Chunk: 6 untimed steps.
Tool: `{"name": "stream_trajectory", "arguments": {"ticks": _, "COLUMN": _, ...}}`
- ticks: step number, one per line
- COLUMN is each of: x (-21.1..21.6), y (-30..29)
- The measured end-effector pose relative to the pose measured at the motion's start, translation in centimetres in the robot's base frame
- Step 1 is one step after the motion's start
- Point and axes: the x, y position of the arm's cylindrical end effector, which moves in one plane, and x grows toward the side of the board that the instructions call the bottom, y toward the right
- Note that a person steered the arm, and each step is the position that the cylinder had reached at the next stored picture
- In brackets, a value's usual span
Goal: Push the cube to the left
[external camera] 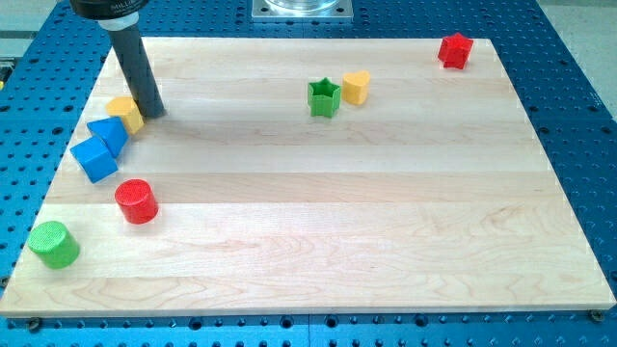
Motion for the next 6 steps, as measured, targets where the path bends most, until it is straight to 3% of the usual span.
{"name": "stream_trajectory", "arguments": {"ticks": 3, "x": 0.1, "y": -0.6}}
{"name": "stream_trajectory", "arguments": {"ticks": 5, "x": 7.8, "y": 9.8}}
{"name": "stream_trajectory", "arguments": {"ticks": 6, "x": 9.1, "y": 2.1}}
